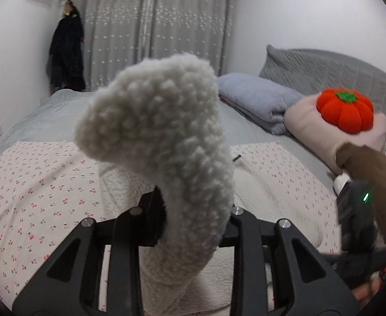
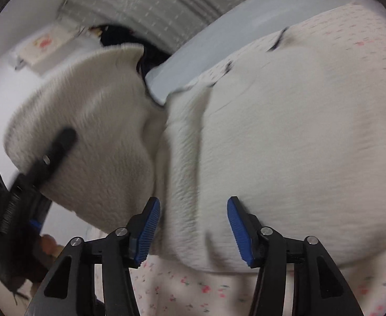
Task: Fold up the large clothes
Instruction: 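Fold the lifted jacket edge over the bundle with the left gripper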
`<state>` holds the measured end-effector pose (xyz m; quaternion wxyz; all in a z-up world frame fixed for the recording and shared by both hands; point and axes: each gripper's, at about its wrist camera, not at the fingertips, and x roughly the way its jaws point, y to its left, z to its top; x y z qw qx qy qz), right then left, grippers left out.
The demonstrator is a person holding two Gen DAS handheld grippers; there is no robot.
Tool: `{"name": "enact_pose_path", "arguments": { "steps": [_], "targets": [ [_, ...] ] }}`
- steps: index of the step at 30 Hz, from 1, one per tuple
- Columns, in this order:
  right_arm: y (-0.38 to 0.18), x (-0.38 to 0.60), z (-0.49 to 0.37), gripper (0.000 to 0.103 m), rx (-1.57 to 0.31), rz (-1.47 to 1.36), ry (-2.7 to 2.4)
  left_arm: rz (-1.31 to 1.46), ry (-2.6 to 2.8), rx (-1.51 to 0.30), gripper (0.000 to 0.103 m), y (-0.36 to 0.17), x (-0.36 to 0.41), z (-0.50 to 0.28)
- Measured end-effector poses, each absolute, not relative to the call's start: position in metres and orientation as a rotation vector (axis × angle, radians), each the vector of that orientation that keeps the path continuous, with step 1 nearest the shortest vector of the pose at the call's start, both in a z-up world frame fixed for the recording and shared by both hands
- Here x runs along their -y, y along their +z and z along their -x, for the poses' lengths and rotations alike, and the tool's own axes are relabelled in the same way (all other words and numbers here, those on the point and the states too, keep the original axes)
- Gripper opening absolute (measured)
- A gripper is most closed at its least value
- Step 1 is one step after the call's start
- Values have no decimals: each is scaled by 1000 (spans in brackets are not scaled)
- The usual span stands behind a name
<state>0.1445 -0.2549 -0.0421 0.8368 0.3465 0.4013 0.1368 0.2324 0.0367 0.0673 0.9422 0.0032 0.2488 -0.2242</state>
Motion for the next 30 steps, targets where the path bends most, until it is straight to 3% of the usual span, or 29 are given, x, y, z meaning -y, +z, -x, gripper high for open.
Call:
{"name": "enact_pose_path", "arguments": {
  "steps": [4, 12, 20, 30],
  "targets": [
    [-41, 301, -124, 63, -807, -817, 203, -112, -521, -541, 31, 55, 1, -222],
    [-55, 335, -92, 63, -806, -861, 139, -342, -776, -706, 36, 10, 80, -200],
    [-45, 353, -69, 64, -799, -852, 124, -301, -809, -691, 39, 17, 69, -196],
    [2, 351, -79, 76, -765, -742, 173, -102, -921, -726, 64, 35, 37, -188]
  ]
}}
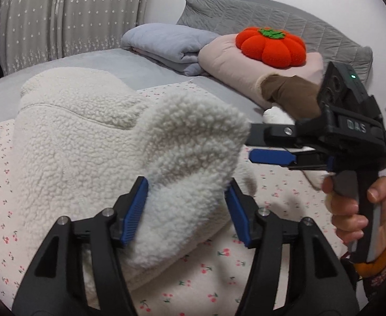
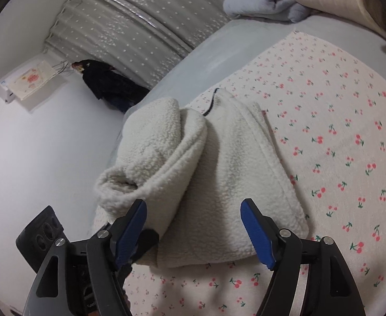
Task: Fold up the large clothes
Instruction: 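Fold the lifted jacket edge over the bundle with the left gripper, then grasp the jacket bundle end with the right gripper and lift it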
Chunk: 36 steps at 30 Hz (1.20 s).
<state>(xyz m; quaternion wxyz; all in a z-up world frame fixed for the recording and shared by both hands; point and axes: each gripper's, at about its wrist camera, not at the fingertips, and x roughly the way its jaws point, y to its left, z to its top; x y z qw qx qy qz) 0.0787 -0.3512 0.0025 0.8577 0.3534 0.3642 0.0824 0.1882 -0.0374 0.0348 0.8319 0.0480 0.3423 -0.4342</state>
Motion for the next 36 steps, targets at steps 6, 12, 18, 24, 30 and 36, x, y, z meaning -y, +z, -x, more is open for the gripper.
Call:
{"name": "enact_pose_path", "arguments": {
  "steps": [6, 12, 18, 24, 30, 36],
  "targets": [
    [7, 356, -111, 84, -776, -819, 267, -12, -999, -775, 65, 36, 21, -184],
    [0, 341, -164, 84, -879, -820, 324, 0, -1023, -788, 65, 44, 2, -171],
    [-27, 352, -212, 86, -1011, -981, 381, -1, -989, -740, 70, 70, -39, -162],
    [-45, 345, -236, 87, -1089, -1131, 463, 44, -794, -764, 74, 60, -83, -209],
    [-52, 335, -251, 87, -1128, -1219, 500, 39, -757, -883, 75, 16, -71, -239],
    [-56, 315, -257, 87, -1136, -1208, 511, -36, -733, -869, 78, 15, -61, -228]
  ]
}}
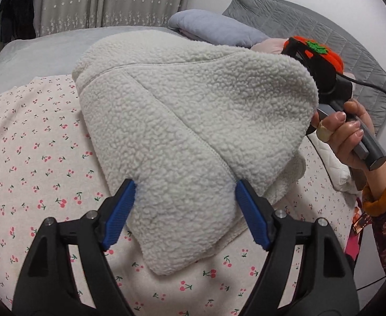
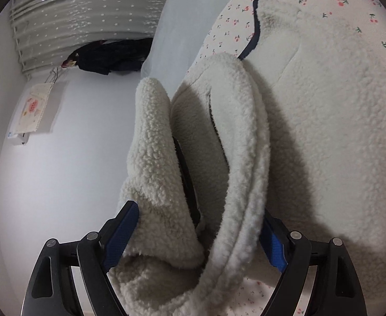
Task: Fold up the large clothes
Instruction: 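Grasp the jacket bundle end with the right gripper and lift it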
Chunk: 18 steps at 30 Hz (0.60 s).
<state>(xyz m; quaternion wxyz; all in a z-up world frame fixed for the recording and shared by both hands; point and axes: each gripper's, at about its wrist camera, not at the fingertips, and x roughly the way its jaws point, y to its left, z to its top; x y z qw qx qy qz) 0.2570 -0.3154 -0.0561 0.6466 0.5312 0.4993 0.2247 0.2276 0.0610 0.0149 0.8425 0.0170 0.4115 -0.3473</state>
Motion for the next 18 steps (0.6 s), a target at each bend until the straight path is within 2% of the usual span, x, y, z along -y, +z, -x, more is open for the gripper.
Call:
{"name": "enact_pose_path", "arguments": {
  "steps": [2, 3, 4, 6, 7, 12, 18],
  "targets": [
    [-53, 310, -258, 78, -1140, -1179, 517, -37, -721, -877, 78, 14, -64, -227],
    [-47, 304, -263, 64, -1133, -1132, 527, -35, -714, -884, 78, 13, -66, -227],
    [-41, 300, -263, 41, -1125, -1078, 530, -32, -708, -889, 78, 13, -71, -229],
    [-28, 291, -261, 26, -1116, -941, 503, -15, -696, -908, 78, 11, -74, -232],
    [-21, 289, -259, 22, -1107, -893, 494, -5, -696, -911, 78, 11, -77, -233],
    [16, 297, -245, 14, -1010, -823, 501, 54, -721, -909, 78, 18, -80, -233],
    [42, 342, -214, 13, -876, -840, 504, 61, -798, -854, 78, 47, -62, -223]
  ]
}}
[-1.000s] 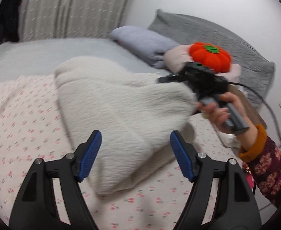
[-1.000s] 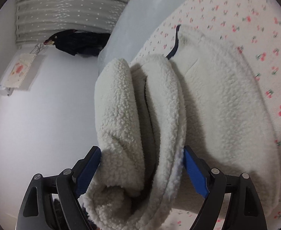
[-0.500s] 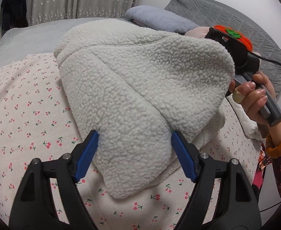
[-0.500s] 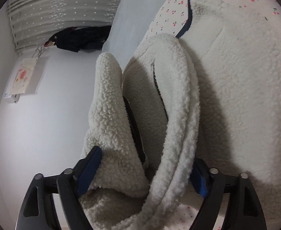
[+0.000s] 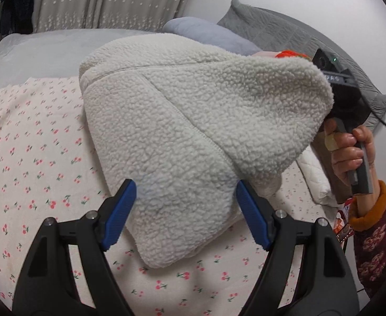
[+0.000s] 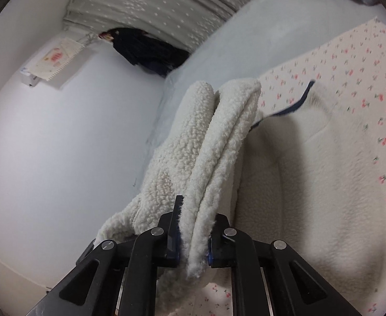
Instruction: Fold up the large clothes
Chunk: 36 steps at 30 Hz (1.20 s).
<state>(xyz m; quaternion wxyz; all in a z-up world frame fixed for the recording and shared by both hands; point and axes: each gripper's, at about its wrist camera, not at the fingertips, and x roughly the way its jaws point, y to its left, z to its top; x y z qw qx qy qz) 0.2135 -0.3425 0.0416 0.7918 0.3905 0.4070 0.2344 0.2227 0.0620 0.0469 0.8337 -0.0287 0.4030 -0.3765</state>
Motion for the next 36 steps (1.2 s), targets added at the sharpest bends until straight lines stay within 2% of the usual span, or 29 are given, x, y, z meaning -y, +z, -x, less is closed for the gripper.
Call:
{"name": "enact_pose_path", "arguments": {
  "steps": [6, 11, 15, 20, 23, 25, 26, 27, 30, 33, 36],
  "targets": [
    [8, 416, -178, 12, -811, -970, 433, 74, -811, -848, 78, 55, -50, -225],
    [-51, 434, -172, 13, -899, -1031, 366, 132, -772, -915, 78, 40, -42, -241],
    [-84, 433, -175, 11, -979, -969, 289, 188, -749, -967, 79, 25, -36, -249],
    [-85, 440, -163, 12, -928, -998, 328, 265, -762, -996, 80, 19, -38, -256],
    [-77, 447, -155, 23, -932, -1002, 330, 287, -768, -1011, 80, 15, -35, -264],
    [-62, 457, -152, 50, -925, -1013, 308, 295, -769, -1014, 80, 14, -34, -266],
    [-54, 461, -148, 58, -903, -1018, 288, 292, -768, -1014, 80, 14, -33, -266],
    [-41, 466, -144, 72, -864, -1010, 268, 283, -765, -1010, 81, 15, -31, -265],
    [-6, 466, -143, 82, -797, -969, 299, 256, -754, -1003, 81, 17, -27, -263],
    [25, 445, -155, 83, -826, -859, 326, 230, -740, -993, 81, 19, -23, -260],
    [32, 415, -177, 83, -907, -738, 301, 213, -729, -990, 81, 19, -20, -259]
  ]
}}
